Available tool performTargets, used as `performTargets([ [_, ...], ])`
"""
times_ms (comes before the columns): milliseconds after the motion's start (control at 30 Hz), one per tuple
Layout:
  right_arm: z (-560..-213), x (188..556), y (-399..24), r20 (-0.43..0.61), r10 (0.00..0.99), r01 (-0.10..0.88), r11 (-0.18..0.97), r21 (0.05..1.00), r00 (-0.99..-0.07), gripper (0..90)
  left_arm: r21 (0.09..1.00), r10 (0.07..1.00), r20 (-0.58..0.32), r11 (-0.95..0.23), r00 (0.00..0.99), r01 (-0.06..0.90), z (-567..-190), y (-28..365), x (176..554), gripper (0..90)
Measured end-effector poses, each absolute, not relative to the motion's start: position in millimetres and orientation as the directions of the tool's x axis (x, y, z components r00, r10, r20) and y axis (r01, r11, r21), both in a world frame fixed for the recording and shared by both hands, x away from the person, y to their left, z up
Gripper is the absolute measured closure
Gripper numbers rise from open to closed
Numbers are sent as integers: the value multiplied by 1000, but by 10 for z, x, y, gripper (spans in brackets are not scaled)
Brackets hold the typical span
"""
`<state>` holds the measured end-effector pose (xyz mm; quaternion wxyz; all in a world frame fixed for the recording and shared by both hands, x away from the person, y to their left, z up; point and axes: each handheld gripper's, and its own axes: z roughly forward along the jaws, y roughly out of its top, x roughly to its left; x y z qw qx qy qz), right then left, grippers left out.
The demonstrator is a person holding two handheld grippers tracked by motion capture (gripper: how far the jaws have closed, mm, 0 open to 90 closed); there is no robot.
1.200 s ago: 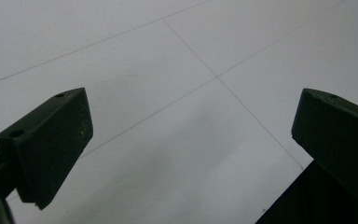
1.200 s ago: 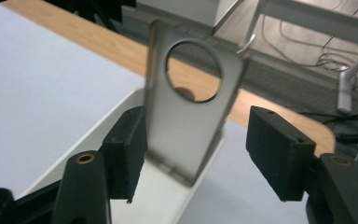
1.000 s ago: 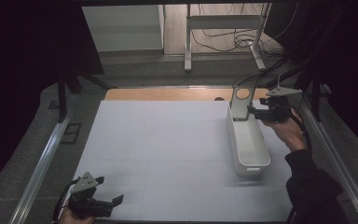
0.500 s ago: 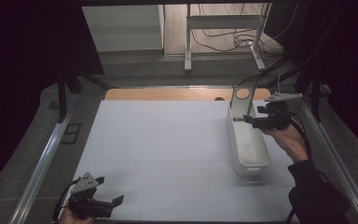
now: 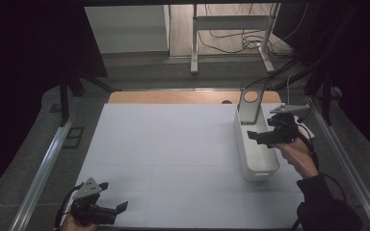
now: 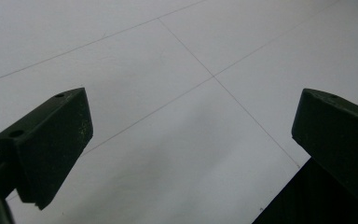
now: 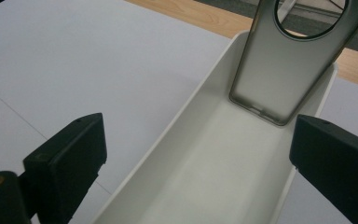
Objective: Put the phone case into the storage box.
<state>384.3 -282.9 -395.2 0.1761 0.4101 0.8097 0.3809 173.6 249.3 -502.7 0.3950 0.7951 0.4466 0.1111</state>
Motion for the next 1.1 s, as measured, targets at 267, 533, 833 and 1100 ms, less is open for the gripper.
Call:
performTargets([
  [267, -3974, 3721, -2752, 5, 799, 525, 391, 756, -601, 0, 725, 800, -176, -289, 574, 626, -5029, 2489, 1737, 0],
  [533, -4045, 3574, -2702, 6, 792, 503, 382, 776, -611, 0, 724, 801, -180, -285, 571, 628, -5032, 2493, 1738, 0],
  [833, -4094, 3392, -2679, -5, 787, 496, 393, 774, -617, 0, 722, 802, -176, -289, 571, 629, -5031, 2489, 1735, 0],
  [1100, -4068, 3245, -2623, -4, 773, 485, 402, 777, -635, 0, 721, 802, -170, -295, 573, 627, -5030, 2482, 1731, 0],
])
